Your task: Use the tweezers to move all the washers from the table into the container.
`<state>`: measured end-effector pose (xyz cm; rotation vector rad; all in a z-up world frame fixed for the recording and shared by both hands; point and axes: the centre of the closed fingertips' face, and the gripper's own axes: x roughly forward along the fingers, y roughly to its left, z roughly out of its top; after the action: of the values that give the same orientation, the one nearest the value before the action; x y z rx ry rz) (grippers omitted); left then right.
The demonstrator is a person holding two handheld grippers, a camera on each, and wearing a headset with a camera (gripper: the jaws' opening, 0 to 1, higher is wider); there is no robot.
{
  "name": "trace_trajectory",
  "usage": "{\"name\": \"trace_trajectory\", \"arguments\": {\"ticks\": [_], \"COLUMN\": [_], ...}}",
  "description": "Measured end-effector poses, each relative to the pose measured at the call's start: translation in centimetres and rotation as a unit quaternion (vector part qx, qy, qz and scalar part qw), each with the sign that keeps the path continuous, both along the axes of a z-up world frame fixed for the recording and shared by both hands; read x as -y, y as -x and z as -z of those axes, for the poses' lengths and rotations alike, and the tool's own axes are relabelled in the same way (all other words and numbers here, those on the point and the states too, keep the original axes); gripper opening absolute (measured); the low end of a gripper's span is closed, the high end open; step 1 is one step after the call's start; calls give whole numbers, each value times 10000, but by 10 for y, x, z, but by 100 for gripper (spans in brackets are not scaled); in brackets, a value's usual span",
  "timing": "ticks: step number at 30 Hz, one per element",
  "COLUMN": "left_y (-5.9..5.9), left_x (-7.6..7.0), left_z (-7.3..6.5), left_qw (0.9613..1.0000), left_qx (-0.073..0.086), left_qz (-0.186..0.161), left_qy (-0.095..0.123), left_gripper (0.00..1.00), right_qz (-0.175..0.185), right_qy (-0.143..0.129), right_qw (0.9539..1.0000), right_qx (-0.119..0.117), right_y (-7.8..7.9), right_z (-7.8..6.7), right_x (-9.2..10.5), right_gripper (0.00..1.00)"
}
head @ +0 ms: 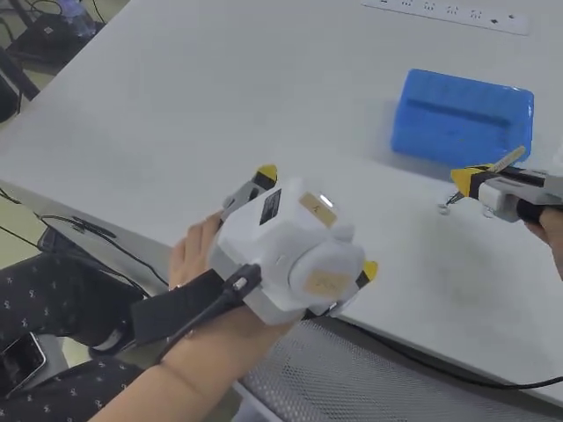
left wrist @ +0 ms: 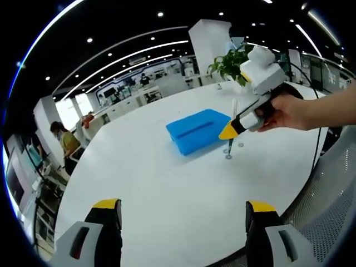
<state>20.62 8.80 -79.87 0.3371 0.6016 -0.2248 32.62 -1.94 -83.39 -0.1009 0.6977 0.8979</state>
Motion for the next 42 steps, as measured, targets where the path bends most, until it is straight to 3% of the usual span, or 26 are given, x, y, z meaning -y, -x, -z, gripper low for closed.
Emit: {"name": "trace_trajectory", "arguments": {"ticks": [12,16,21,29,42], "left_y": [1,-1,0,0,0], "left_x": [0,-4,-2,-2,-3], "left_z": [3,0,3,6,6], "left_qw": [10000,9999,10000,9999,9999], "left_qx": [-78,-3,-47,-112,-111], "left_qz": [-4,-125,-71,-67,-71], "left_qy": [-31,40,-30,-53,-108], "left_gripper": [94,95,94,94,93], "right_qz": [95,84,-70,-28,50], "right_qy": [28,51,261,377,293], "right_qw": [9999,9999,9990,9980,9990], "right_qx": [70,64,342,501,331], "right_y": [0,3,6,-1,-5], "right_z": [1,1,2,4,5], "right_x": [1,-2,-7,-5,-2], "right_gripper": [4,5,5,4,3]}}
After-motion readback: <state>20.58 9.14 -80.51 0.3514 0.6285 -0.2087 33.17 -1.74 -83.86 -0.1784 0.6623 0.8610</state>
